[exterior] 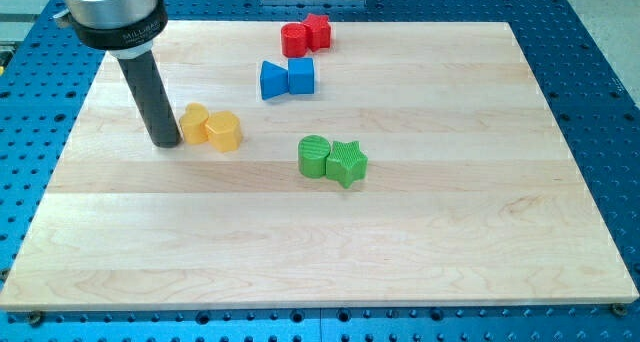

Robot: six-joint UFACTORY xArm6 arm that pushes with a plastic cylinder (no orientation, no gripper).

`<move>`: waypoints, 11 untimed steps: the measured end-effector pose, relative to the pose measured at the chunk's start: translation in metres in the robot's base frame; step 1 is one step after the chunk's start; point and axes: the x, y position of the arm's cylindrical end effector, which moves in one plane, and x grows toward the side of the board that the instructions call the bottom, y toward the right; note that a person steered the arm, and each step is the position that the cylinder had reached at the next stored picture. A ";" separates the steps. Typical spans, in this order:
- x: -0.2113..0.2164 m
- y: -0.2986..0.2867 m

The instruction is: Move the green star to the top left side of the board

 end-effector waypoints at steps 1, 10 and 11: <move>0.000 0.000; 0.042 0.296; 0.043 0.280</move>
